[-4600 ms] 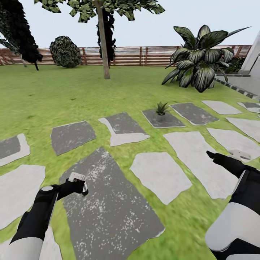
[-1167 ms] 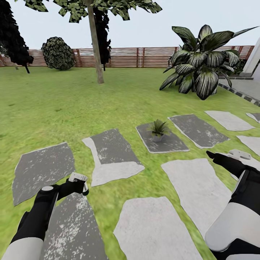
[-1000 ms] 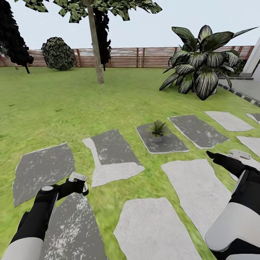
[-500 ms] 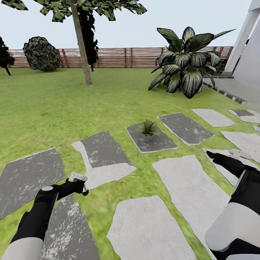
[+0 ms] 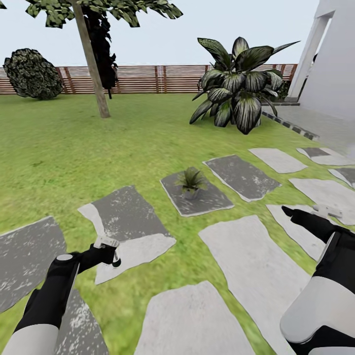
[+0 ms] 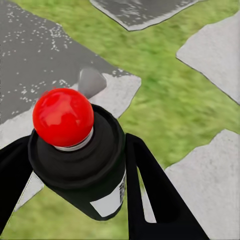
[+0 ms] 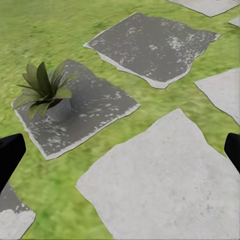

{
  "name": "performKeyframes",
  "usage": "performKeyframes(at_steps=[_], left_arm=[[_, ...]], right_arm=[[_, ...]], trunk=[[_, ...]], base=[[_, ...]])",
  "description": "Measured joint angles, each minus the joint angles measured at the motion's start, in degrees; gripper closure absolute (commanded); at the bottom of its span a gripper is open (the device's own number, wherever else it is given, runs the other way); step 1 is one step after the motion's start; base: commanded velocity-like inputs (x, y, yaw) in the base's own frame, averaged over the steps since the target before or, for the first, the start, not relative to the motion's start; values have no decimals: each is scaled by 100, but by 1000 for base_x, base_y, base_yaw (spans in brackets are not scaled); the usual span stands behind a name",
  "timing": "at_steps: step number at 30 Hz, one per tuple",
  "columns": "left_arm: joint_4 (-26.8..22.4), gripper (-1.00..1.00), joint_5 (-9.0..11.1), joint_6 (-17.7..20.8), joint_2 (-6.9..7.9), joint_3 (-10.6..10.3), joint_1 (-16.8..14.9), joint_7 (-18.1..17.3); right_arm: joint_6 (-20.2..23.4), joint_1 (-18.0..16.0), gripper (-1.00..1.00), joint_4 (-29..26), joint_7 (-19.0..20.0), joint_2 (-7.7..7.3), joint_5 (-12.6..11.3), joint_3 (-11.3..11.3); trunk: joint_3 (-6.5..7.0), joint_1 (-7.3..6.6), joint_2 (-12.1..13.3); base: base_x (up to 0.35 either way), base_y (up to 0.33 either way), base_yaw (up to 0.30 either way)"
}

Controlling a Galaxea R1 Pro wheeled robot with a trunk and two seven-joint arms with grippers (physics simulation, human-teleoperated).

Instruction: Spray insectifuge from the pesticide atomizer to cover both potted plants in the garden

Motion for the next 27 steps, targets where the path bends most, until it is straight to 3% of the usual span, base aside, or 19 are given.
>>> performKeyframes(at_steps=[27], left_arm=[[-2, 100, 0, 0, 0, 0, 0, 0]], right_arm=[[-1, 1, -100, -1, -2, -2, 3, -2]], trunk=[[0, 0, 0]], base=[[346, 0, 0]])
